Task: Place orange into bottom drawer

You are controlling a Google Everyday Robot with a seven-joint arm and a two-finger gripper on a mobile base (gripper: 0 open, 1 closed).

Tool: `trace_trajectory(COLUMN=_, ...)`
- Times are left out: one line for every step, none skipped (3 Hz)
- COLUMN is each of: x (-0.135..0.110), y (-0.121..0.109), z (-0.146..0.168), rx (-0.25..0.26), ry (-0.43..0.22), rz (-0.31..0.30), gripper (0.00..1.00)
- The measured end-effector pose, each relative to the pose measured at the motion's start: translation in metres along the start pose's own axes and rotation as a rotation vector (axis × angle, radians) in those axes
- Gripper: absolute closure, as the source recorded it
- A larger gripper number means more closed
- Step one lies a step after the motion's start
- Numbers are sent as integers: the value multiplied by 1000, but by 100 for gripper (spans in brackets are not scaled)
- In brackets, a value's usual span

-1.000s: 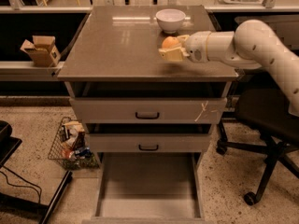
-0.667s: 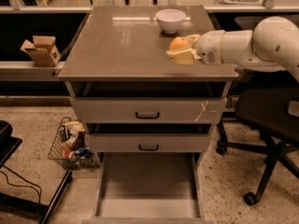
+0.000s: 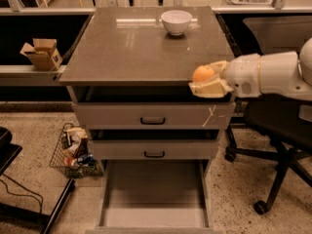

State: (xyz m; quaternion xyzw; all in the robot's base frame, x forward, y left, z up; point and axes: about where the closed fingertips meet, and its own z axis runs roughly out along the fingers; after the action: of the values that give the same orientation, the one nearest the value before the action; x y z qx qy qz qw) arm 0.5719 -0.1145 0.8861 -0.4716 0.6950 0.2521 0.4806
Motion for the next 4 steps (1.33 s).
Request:
trace_trajectory(x=25, y=41, z=-16, rx=-27, ry=59, rz=32, gripper=100)
trace_trajectory(x=58, y=66, z=-12, rx=-48, ry=106, rz=83, gripper=100)
trace_trajectory(x=57, y=63, z=-8, rx=-55, ry=107, rz=83, gripper=100)
trace_trajectory(x=88, y=65, z=29, rx=-91, ry=120, rz=109, gripper=100)
